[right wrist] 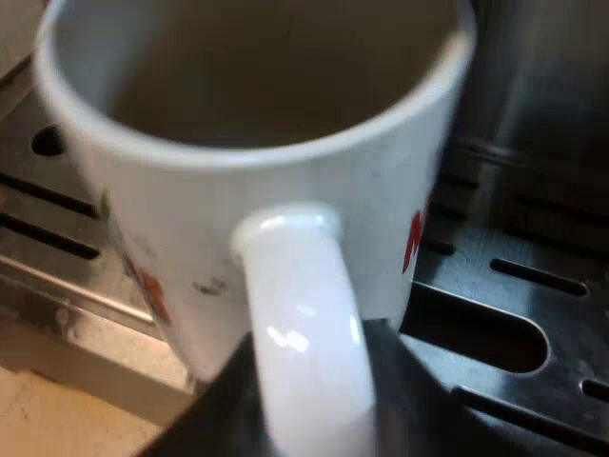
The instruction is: Place mug into machine
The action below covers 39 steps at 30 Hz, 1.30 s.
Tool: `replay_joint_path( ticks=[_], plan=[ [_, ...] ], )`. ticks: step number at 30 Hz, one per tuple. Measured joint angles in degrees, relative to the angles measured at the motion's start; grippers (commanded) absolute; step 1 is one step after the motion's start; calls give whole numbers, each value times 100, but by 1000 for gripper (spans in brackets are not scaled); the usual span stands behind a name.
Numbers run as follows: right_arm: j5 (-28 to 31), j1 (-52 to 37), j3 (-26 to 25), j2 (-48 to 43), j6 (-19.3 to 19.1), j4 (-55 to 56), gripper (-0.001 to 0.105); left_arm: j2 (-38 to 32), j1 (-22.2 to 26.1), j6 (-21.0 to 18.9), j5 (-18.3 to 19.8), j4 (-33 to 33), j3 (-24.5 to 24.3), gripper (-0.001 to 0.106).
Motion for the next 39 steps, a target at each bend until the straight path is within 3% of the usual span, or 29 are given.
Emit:
replay_joint_path(
  ticks=[3,8,12,17,31,39],
  plan=[
    [6,0,-37,0,-3,-70,60,0,0,0,0,0,0,82],
    [6,0,-34,-29,-3,-74,54,0,0,-21,0,0,0,82],
    [6,0,-34,-13,-3,-131,53,0,0,-302,22,0,0,82],
    [-158,0,-65,473,-3,-899,53,0,0,-317,129,0,0,82],
    [-172,0,-1131,1430,10,-1051,53,0,0,-317,130,0,0,82],
    [-118,59,-1199,1346,25,-580,53,0,0,-317,130,0,0,82]
  ],
)
